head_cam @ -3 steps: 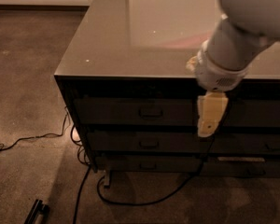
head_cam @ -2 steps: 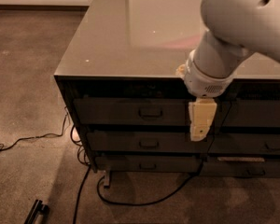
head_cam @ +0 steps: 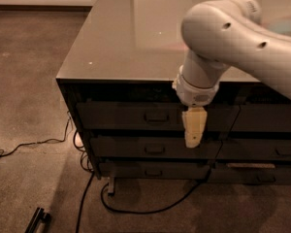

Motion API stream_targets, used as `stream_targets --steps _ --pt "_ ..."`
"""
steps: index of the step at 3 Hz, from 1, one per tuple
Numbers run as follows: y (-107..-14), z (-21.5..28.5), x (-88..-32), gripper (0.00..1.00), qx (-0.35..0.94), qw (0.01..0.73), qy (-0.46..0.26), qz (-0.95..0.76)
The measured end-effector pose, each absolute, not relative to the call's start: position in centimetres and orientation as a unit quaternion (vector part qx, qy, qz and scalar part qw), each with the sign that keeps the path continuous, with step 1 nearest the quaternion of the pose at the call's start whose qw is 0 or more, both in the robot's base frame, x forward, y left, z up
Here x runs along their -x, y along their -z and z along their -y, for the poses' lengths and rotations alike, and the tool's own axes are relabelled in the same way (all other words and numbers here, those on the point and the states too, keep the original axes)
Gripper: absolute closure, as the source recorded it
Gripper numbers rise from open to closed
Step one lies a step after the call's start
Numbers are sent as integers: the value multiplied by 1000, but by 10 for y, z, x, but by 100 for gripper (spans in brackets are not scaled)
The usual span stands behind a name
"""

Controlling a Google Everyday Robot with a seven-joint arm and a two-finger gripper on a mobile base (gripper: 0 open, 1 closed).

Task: Open top drawer

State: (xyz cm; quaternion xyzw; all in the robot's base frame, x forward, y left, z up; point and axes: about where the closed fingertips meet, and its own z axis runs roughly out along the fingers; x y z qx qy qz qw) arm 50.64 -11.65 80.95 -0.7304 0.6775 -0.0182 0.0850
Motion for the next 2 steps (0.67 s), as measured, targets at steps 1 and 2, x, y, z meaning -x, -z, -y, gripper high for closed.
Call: stream_targets --steps 1,2 --pt "-790 122 -525 0 716 65 21 -694" --pt "-771 138 -541 0 682 40 34 -729"
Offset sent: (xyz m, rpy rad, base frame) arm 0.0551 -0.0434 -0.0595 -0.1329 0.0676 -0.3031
